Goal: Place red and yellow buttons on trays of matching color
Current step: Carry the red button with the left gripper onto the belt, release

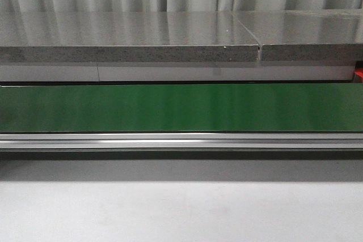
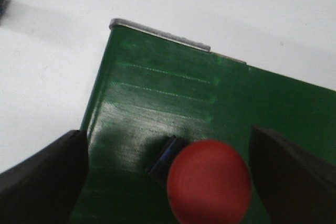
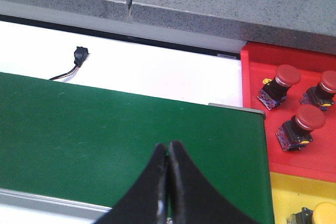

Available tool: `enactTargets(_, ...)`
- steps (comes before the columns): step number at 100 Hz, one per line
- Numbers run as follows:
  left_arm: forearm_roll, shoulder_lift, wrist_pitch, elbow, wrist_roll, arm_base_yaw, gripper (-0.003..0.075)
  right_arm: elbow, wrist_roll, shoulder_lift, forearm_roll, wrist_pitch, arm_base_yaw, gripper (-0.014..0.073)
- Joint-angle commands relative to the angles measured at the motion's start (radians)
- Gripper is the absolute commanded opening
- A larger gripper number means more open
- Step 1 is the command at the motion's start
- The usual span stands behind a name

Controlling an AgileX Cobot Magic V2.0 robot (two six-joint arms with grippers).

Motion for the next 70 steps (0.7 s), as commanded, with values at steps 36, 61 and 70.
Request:
enactTargets(36,-0.023,-0.034,-0.020,-0.233,0.002,0.034,0.0618,-0.028,-0.006,-0.007,0.004,-0.077,0.002,-0.0120)
enactTargets(61,-0.023,-0.010,-0.022,-0.228,0.002,0.191,0.0618,-0.028,-0.006,-0.007,0.004,-0.077,0.002,-0.0120)
enactTargets(70,-0.023,0.025,-0.022,-0.228,0.002,0.244,0.0618,-0.028,-0.006,-0.007,0.004,-0.077,0.002,-0.0120)
